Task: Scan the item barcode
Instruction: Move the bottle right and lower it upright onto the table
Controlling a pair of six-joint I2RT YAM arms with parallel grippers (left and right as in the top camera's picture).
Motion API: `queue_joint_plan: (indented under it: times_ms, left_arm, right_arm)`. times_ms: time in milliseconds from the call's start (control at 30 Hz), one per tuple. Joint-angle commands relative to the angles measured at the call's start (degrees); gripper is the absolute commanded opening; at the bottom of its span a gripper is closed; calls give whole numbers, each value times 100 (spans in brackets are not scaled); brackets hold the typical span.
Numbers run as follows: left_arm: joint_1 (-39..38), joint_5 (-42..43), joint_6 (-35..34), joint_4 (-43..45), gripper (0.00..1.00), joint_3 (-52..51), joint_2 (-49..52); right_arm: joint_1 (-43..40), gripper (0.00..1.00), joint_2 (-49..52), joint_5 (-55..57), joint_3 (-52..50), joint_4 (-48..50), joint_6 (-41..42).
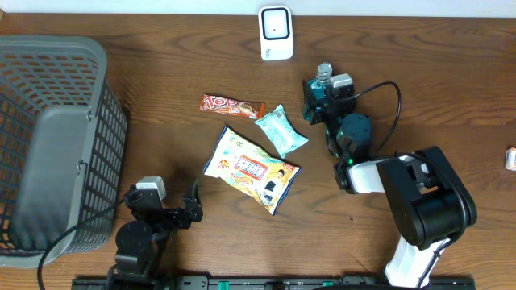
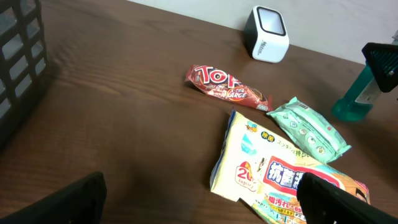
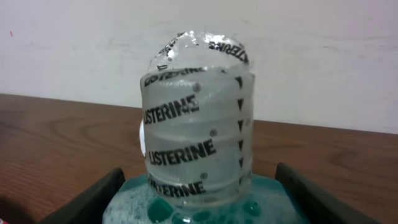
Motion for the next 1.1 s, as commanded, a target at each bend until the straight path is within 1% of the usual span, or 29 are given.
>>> queue_joint_plan:
  times_ms: [0,133,233,400,500,533,600,767,967,1000,1067]
  left_arm:
    - [-22,-48,-72,-125,98,-81,-2]
    - [-22,-46,-70,-125,98,-81,-2]
    - [-22,-48,-70,-125,98,-81,-2]
    - [-22,-48,-70,-125,98,-81,-2]
    - [-22,-48,-70,-125,98,-81,-2]
    - [-22,-48,-70,-125,98,-81,-2]
    - [-22,-48,-70,-125,98,-81,-2]
    - [-22,-48,-70,-125,98,-81,-2]
    - [-22,-46,-72,-125,98,-81,-2]
    - [-22,-48,-70,-125,98,-81,-2]
    - [-22,-46,-70,-125,98,-81,-2]
  right_arm:
    - [-22,64,-42,72,212,101,-240]
    - [-22,65,9,72,387,-57,-339]
    - [-22,67,83,70,498,-254,-339]
    - [-22,69,450,70,662,-282,-334]
    - [-22,73,675,70,745,-205,-332]
    - [-22,76,730,70,756,-157,-332]
    - [-13,80,765,70,756,-68,-332]
    - [4,82,765,68,754,131,-330]
    - [7,82,763,66,752,256,-330]
    - [7,84,763,66,750,236,-332]
    - [4,90,763,68,750,68,-330]
